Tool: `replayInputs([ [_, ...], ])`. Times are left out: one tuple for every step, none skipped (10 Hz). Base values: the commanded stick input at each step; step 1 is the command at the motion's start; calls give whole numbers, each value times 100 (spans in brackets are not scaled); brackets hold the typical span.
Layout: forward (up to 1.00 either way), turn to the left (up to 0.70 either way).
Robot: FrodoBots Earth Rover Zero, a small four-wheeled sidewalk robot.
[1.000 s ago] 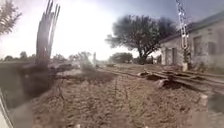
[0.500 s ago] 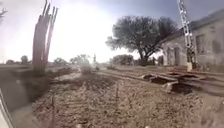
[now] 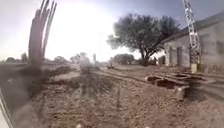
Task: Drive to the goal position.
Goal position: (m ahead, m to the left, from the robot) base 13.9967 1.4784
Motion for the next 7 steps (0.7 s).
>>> replayInputs([
  [70,0],
  [70,0],
  [70,0],
  [70,0],
  [70,0],
  [70,0],
  [70,0],
])
